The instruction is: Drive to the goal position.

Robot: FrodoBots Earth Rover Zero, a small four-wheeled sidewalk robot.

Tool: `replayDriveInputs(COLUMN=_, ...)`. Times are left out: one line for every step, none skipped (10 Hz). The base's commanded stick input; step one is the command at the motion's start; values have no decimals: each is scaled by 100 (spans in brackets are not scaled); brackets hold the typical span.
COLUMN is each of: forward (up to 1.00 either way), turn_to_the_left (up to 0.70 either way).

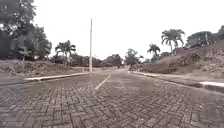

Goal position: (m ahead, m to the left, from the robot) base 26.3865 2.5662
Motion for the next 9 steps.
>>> replayDriveInputs(forward=100, turn_to_the_left=0)
replayDriveInputs(forward=100, turn_to_the_left=0)
replayDriveInputs(forward=100, turn_to_the_left=0)
replayDriveInputs(forward=100, turn_to_the_left=0)
replayDriveInputs(forward=100, turn_to_the_left=0)
replayDriveInputs(forward=100, turn_to_the_left=0)
replayDriveInputs(forward=100, turn_to_the_left=0)
replayDriveInputs(forward=100, turn_to_the_left=0)
replayDriveInputs(forward=100, turn_to_the_left=0)
